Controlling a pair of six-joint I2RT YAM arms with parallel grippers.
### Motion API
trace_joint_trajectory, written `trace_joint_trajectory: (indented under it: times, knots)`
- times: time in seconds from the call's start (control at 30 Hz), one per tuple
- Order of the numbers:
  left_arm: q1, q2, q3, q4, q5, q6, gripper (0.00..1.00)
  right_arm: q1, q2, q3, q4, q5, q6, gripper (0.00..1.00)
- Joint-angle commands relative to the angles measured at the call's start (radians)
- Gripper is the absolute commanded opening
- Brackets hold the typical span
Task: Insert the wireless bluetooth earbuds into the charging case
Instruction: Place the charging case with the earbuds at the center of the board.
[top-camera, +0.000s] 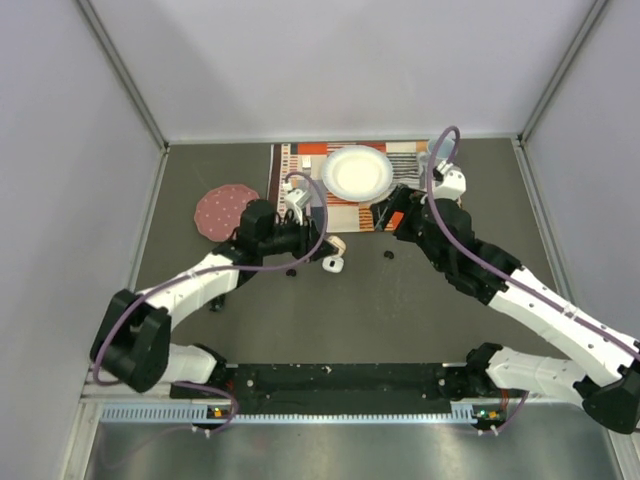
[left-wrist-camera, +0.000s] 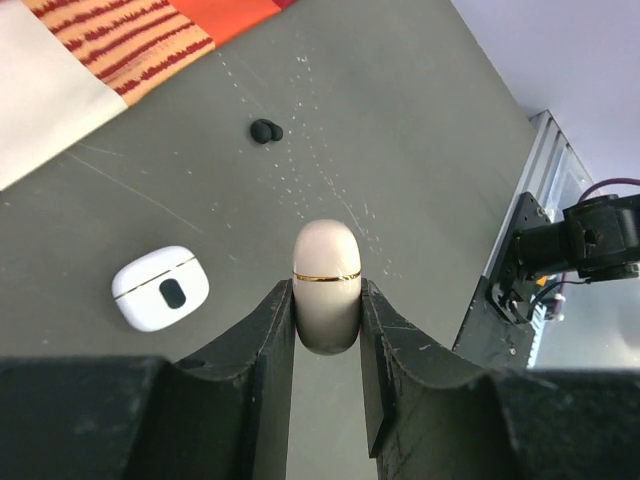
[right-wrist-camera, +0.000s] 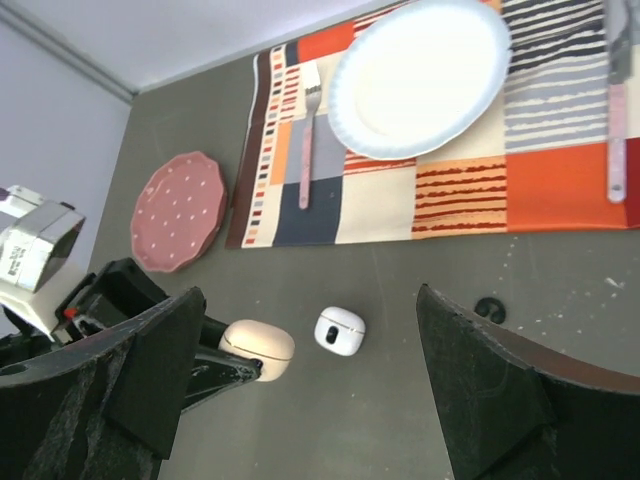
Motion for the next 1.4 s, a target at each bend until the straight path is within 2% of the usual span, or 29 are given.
trace_joint_trajectory:
  times: [0.0,0.17,0.47,0.53,0.67,0.77,1.0,1.3,1.37]
  knots:
    - [-0.027,0.095,0.093,-0.017,0.066,-0.065,0.00,-0.020,-0.064,-0.031,0.007,0.107,0.029,0.88]
    - [-0.073,0.237,0.169,-0.044,0.120,-0.090,0.00,-0.035,-0.093,-0.049,0.006,0.113,0.028,0.88]
    - [-0.149,0.415,0.259,-0.020,0.114,-0.193,0.00,-0.043,-0.095,-0.054,0.004,0.107,0.031,0.88]
    - [-0.152,0.467,0.271,0.008,0.112,-0.225,0.00,-0.044,-0.092,-0.054,0.004,0.104,0.029,0.88]
    - [-0.162,0.546,0.256,0.179,0.100,-0.332,0.01,-0.052,-0.090,-0.052,0.004,0.096,0.029,0.88]
    - [-0.170,0.584,0.264,0.203,0.076,-0.362,0.01,-0.054,-0.092,-0.049,0.004,0.093,0.021,0.88]
    - [-0.178,0.626,0.304,0.152,-0.004,-0.345,0.15,-0.061,-0.099,-0.049,0.006,0.099,0.020,0.88]
    - [-0.178,0.682,0.316,0.075,-0.030,-0.320,0.23,-0.061,-0.090,-0.046,0.006,0.087,0.032,0.88]
    - [-0.179,0.682,0.316,0.048,-0.042,-0.311,0.29,-0.061,-0.093,-0.048,0.007,0.085,0.031,0.88]
